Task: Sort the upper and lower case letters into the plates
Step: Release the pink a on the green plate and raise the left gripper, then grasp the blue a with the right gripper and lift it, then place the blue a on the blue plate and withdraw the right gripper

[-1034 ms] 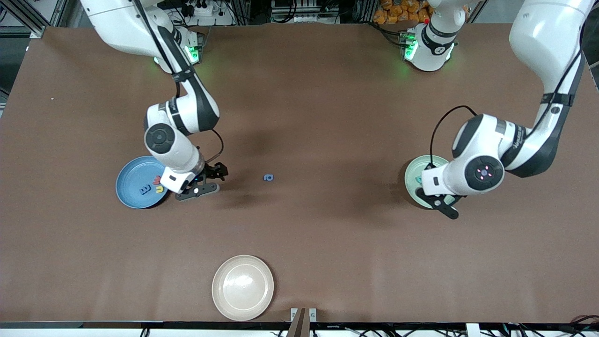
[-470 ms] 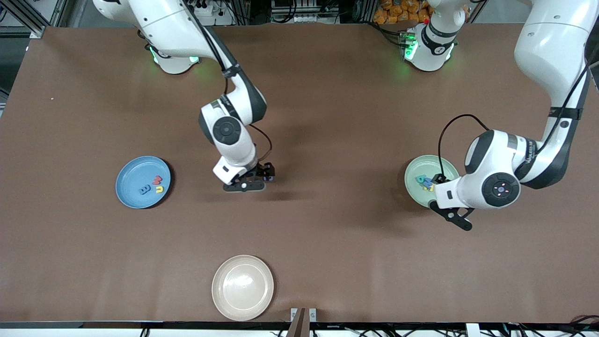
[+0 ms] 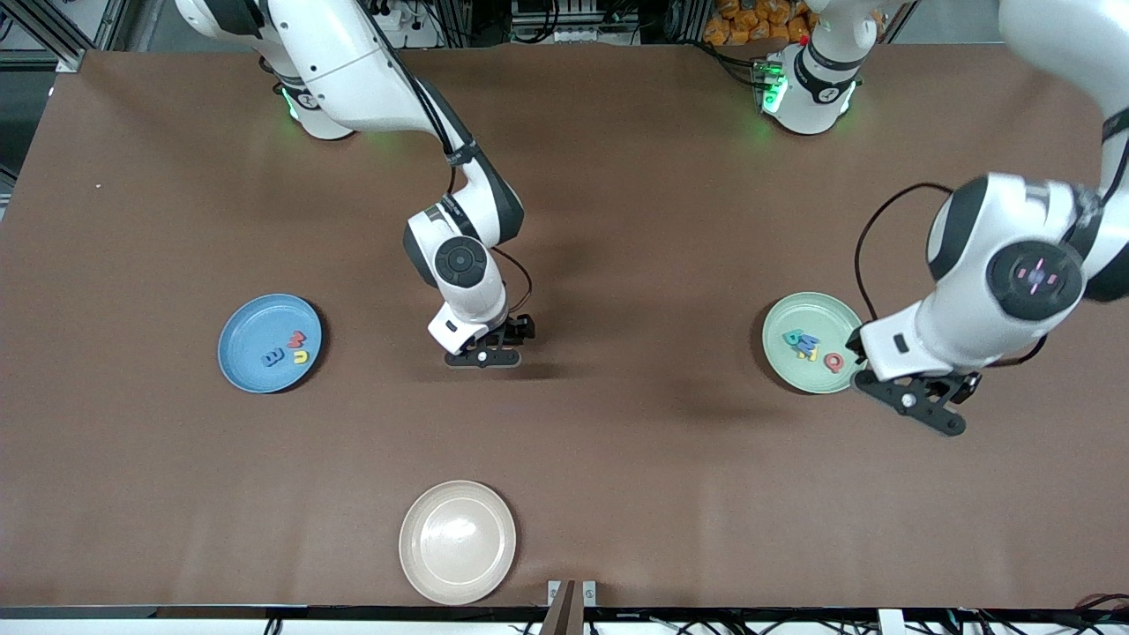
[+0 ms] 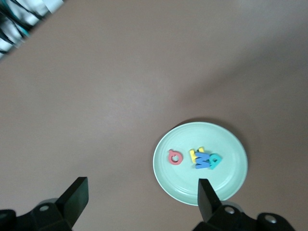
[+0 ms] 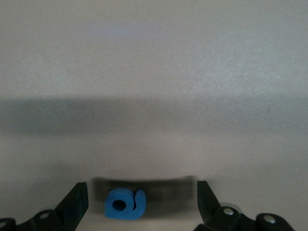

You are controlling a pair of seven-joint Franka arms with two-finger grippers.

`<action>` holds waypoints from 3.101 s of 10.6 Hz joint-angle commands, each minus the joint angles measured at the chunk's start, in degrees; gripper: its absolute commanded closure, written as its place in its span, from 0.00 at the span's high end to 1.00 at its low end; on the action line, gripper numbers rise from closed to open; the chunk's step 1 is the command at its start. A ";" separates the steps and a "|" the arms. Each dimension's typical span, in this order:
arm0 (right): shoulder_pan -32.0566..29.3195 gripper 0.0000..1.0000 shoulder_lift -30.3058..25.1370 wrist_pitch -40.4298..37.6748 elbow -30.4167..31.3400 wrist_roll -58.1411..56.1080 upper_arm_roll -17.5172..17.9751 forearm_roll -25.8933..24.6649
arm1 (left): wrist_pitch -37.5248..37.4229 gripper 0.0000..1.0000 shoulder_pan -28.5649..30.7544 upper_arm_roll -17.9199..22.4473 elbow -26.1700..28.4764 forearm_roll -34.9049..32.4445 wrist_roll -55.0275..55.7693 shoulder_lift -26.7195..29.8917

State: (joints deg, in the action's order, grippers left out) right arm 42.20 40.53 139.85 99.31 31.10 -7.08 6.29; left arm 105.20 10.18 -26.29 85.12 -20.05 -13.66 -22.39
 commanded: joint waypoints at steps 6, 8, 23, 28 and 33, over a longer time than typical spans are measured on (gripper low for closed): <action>0.16 1.00 0.95 -0.81 -0.79 3.53 1.81 0.65 | -12.99 1.00 -20.97 32.41 1.63 17.41 9.31 19.30; 0.07 0.46 0.86 -0.81 -0.70 3.18 1.81 0.65 | -14.76 1.00 -22.74 35.68 1.89 19.69 14.43 21.42; -21.35 0.00 -16.08 -9.86 9.73 -27.11 1.46 -3.28 | -15.82 1.00 -12.47 26.12 2.24 21.81 16.21 22.13; -31.56 0.00 -22.60 -9.16 20.65 -51.27 -3.80 -7.52 | -12.48 1.00 -11.76 25.77 5.05 21.80 15.86 22.48; -32.26 1.00 -26.28 -9.24 22.33 -53.78 -5.93 -6.74 | -12.66 1.00 -12.82 23.39 6.46 19.17 16.21 22.04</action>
State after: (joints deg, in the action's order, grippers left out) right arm 10.38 18.59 130.43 119.61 -22.45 -13.26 -0.24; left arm 91.99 -2.82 -2.14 90.53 0.72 2.37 -1.25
